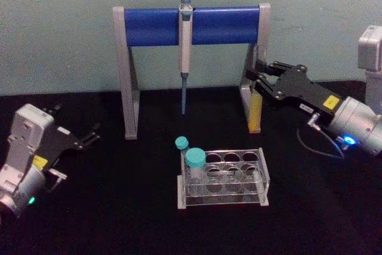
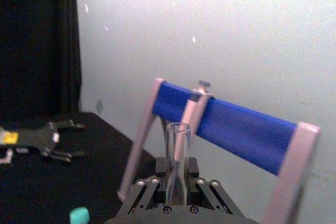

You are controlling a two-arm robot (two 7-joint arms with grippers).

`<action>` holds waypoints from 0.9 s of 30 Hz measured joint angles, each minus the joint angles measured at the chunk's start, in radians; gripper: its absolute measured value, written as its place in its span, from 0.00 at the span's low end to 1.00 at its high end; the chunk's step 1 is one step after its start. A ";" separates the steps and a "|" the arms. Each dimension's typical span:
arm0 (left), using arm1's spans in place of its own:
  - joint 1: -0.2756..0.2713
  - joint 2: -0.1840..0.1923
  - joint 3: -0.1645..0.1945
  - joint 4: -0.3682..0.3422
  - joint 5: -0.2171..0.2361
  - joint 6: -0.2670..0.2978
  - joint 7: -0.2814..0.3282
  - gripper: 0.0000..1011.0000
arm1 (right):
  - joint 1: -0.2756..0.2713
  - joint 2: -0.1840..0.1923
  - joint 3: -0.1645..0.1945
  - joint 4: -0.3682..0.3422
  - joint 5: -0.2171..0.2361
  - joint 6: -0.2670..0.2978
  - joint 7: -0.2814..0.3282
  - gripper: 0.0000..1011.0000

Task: Pick up the test tube from the test tube rack, shake it, then place it back into the test tube rack.

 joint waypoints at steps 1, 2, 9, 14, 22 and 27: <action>0.000 0.000 0.000 0.000 0.000 0.000 0.000 0.99 | 0.003 -0.008 0.000 0.006 0.006 -0.004 0.009 0.23; 0.000 0.000 0.000 0.000 0.000 0.000 0.000 0.99 | 0.006 -0.014 0.000 0.011 0.011 -0.007 0.017 0.23; 0.000 0.000 0.000 0.000 0.000 0.000 0.000 0.99 | 0.005 -0.037 0.002 0.029 0.107 -0.024 0.124 0.23; 0.000 0.000 0.000 0.000 0.000 0.000 0.000 0.99 | -0.006 -0.024 -0.006 0.026 0.156 -0.024 0.182 0.23; 0.000 0.000 0.000 0.000 0.000 0.000 0.000 0.99 | -0.042 0.020 -0.018 0.005 0.172 -0.037 0.203 0.23; 0.000 0.000 0.000 0.000 0.000 0.000 0.000 0.99 | -0.050 0.022 -0.021 0.013 0.166 -0.059 0.197 0.23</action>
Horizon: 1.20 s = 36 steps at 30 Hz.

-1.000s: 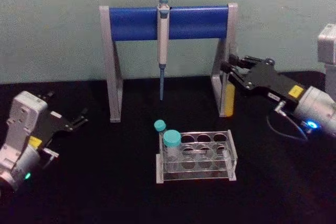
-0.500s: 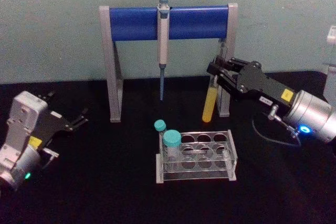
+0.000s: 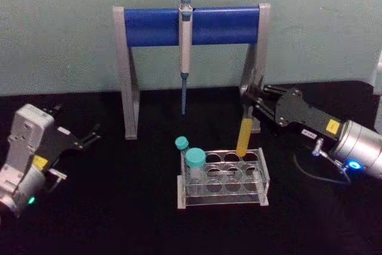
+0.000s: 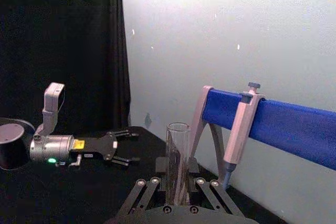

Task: Pick up the test tube from the test tube rack, shake it, then place it back into the test tube rack.

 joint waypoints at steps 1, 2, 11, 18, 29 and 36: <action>0.000 0.000 0.000 0.000 0.000 0.000 0.000 0.99 | 0.000 -0.004 -0.003 0.006 -0.003 -0.006 0.000 0.23; 0.000 0.000 0.000 0.000 0.000 0.000 0.000 0.99 | 0.000 -0.006 -0.005 0.010 -0.005 -0.009 0.000 0.23; 0.000 0.000 0.000 0.000 0.000 0.000 0.000 0.99 | 0.018 -0.026 -0.024 0.046 -0.041 -0.030 -0.008 0.23; 0.000 0.000 0.000 0.000 0.000 0.000 0.000 0.99 | 0.032 -0.039 -0.036 0.072 -0.067 -0.037 -0.012 0.23; 0.000 0.000 0.000 0.000 0.000 0.000 0.000 0.99 | 0.051 -0.060 -0.047 0.116 -0.086 -0.040 -0.007 0.23; 0.000 0.000 0.000 0.000 0.000 0.000 0.000 0.99 | 0.070 -0.076 -0.057 0.153 -0.099 -0.041 0.001 0.23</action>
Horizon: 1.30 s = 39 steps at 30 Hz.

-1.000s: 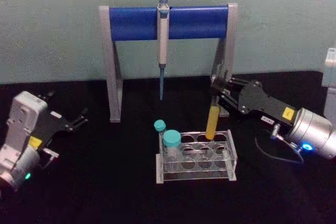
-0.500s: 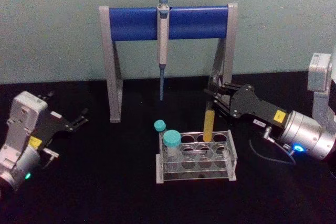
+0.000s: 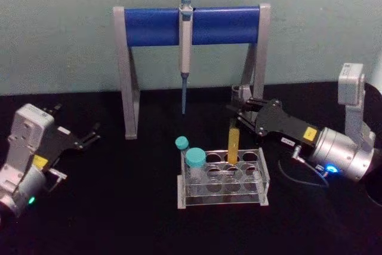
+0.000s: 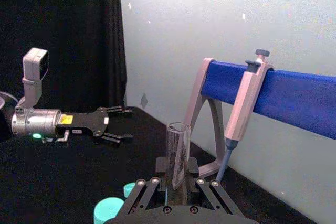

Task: Pick up the test tube from the test tube rack, shake it, then place it back into the test tube rack.

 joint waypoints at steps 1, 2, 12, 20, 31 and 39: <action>0.000 0.000 0.000 0.000 0.000 0.000 0.000 0.99 | 0.002 -0.002 -0.001 0.004 -0.001 0.000 0.001 0.23; 0.000 0.000 0.000 0.000 0.000 0.000 0.000 0.99 | 0.002 -0.002 -0.001 0.004 -0.001 0.000 0.001 0.23; 0.000 0.000 0.000 0.000 0.000 0.000 0.000 0.99 | 0.025 -0.027 -0.013 0.063 -0.007 -0.002 0.020 0.23; 0.000 0.000 0.000 0.000 0.000 0.000 0.000 0.99 | 0.038 -0.036 -0.023 0.090 -0.017 0.004 0.027 0.23; 0.000 0.000 0.000 0.000 0.000 0.000 0.000 0.99 | 0.044 -0.040 -0.031 0.104 -0.023 0.017 0.031 0.23; 0.000 0.000 0.000 0.000 0.000 0.000 0.000 0.99 | 0.047 -0.038 -0.038 0.107 -0.030 0.030 0.032 0.23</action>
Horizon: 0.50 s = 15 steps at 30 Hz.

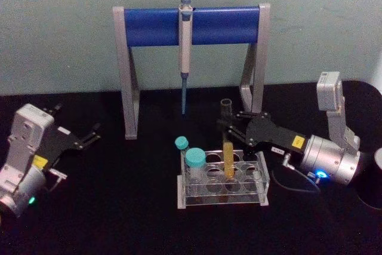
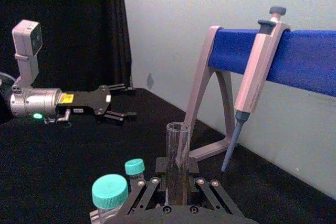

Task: Pick up the test tube from the test tube rack, shake it, then place it back into the test tube rack.

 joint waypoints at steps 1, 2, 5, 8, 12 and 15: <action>0.000 0.000 0.000 0.000 0.000 0.000 0.000 0.99 | 0.001 0.000 -0.001 0.001 -0.001 0.001 0.000 0.23; 0.000 0.000 0.000 0.000 0.000 0.000 0.000 0.99 | 0.002 0.000 -0.004 0.003 -0.003 0.004 0.001 0.23; 0.000 0.000 0.000 0.000 0.000 0.000 0.000 0.99 | 0.003 0.000 -0.008 0.006 -0.007 0.007 0.001 0.23; 0.000 0.000 0.000 0.000 0.000 0.000 0.000 0.99 | 0.004 0.000 -0.010 0.008 -0.009 0.010 0.001 0.23; 0.000 0.000 0.000 0.000 0.000 0.000 0.000 0.99 | 0.004 0.001 -0.012 0.009 -0.011 0.015 -0.001 0.23; 0.000 0.000 0.000 0.000 0.000 0.000 0.000 0.99 | 0.004 0.002 -0.013 0.008 -0.012 0.018 -0.002 0.23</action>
